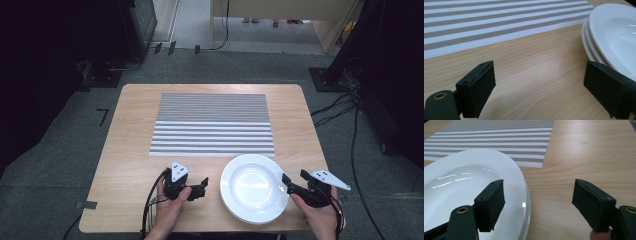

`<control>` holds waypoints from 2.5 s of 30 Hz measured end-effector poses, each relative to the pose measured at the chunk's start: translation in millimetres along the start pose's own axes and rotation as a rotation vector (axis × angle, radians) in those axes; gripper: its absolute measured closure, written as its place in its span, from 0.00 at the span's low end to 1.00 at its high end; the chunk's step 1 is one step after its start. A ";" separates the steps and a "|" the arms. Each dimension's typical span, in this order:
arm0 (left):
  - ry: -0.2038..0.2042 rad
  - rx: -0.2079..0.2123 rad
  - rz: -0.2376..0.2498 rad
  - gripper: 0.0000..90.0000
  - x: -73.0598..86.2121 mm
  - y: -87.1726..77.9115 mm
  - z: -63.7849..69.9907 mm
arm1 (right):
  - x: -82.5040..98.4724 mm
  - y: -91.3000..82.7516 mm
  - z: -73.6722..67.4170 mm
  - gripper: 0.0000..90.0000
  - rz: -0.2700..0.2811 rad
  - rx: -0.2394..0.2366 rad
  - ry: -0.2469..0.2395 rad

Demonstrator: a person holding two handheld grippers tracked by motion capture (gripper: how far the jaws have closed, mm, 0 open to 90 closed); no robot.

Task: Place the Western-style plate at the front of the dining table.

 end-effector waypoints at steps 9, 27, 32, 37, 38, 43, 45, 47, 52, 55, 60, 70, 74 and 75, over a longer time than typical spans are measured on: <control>-0.003 0.109 0.012 0.12 -0.1 2.6 24.0 | 5.9 -2.2 -7.2 0.40 -0.003 -0.032 -0.012; 0.039 0.234 0.019 0.36 2.2 6.2 61.2 | 11.2 2.1 -9.7 0.76 -0.025 -0.111 0.044; 0.046 0.258 0.017 0.40 3.2 6.8 68.0 | 10.3 1.3 -5.2 0.82 -0.022 -0.135 0.073; 0.041 0.265 0.015 0.42 3.2 6.8 68.1 | 8.2 -1.0 -2.2 0.83 -0.011 -0.160 0.122; 0.038 0.267 0.014 0.42 3.2 7.0 67.9 | 8.1 -0.9 -1.8 0.84 -0.011 -0.164 0.130; 0.032 0.282 0.013 0.46 3.2 6.8 69.9 | 9.1 2.3 0.6 0.86 -0.029 -0.174 0.171; 0.035 0.276 0.015 0.47 3.1 6.4 70.3 | 10.2 3.0 0.9 0.88 -0.045 -0.170 0.188; 0.032 0.279 0.013 0.47 3.2 6.1 70.0 | 10.3 3.5 0.5 0.90 -0.044 -0.157 0.193; 0.021 0.284 0.011 0.48 3.6 6.2 69.7 | 10.1 3.8 2.5 0.92 -0.045 -0.169 0.218; 0.010 0.291 0.013 0.48 3.8 6.2 69.0 | 9.7 3.1 4.1 0.94 -0.039 -0.176 0.238; 0.008 0.286 0.016 0.49 3.6 5.9 69.4 | 8.7 3.8 6.0 0.96 -0.021 -0.186 0.255; 0.004 0.282 0.019 0.50 3.2 5.8 68.8 | 7.7 4.2 8.6 0.97 -0.007 -0.228 0.311; 0.004 0.280 0.018 0.51 3.5 6.0 68.9 | 5.4 1.6 8.0 0.97 0.009 -0.255 0.333; 0.004 0.279 0.018 0.51 3.5 6.0 68.8 | 5.4 1.7 7.9 0.97 0.009 -0.256 0.332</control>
Point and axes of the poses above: each handheld gripper's, and its own axes: y roughly forward along the jaws, x roughly out of its underside, z roughly to its right, the point moved 6 cm from there along y, roughly forward along the jaws, and after that the axes turned 8 degrees about y, right-handed, at the moved point
